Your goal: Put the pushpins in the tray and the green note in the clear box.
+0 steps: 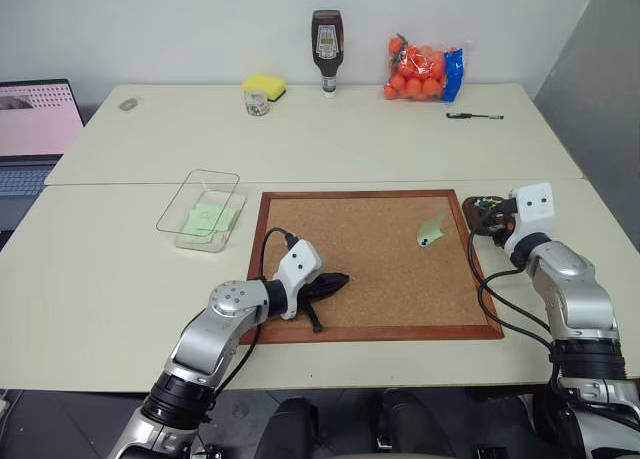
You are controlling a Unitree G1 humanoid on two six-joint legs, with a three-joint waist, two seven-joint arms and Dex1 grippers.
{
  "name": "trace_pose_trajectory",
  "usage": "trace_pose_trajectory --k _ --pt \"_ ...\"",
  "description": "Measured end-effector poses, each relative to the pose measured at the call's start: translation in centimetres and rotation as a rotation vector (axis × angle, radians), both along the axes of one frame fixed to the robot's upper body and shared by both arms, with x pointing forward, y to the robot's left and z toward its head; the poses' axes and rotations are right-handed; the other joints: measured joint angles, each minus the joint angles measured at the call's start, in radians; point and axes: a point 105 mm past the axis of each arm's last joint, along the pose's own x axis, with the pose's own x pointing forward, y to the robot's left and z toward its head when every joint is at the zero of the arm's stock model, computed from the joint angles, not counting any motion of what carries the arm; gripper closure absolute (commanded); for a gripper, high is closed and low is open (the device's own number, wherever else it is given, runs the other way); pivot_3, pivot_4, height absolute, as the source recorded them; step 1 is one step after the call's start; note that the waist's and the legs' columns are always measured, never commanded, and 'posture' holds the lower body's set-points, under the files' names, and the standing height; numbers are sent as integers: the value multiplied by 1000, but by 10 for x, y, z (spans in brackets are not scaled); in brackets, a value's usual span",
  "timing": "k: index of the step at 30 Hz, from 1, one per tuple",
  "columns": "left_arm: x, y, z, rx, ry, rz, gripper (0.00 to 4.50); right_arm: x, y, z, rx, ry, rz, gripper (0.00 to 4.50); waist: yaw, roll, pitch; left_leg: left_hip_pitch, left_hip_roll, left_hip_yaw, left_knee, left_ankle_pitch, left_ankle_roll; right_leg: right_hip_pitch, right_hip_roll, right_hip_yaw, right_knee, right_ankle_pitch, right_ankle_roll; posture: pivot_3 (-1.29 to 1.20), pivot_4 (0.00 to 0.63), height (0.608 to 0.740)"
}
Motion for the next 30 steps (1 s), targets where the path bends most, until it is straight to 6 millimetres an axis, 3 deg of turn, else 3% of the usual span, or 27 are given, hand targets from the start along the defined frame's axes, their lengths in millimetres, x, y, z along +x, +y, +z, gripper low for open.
trace_pose_trajectory --k 6,11,14,30 --pt "0 0 0 3 0 2 4500 -35 40 -16 22 87 223 2566 -1 0 0 0 0 0 0 0 0 0 0 0 0 0 1 0 150 740" --pt "0 0 0 3 0 1 4500 -44 72 -20 26 123 367 2566 -1 0 0 1 0 -1 0 0 0 0 0 -1 0 0 1 0 150 740" --pt "0 0 0 3 0 0 4500 -43 82 -25 17 142 396 2566 -1 0 0 0 0 -1 0 0 0 0 0 0 0 0 1 0 150 740" --pt "0 0 0 1 0 2 4500 -33 80 -37 16 184 376 2566 0 0 0 0 0 -1 0 0 0 0 0 0 0 0 1 0 150 740"
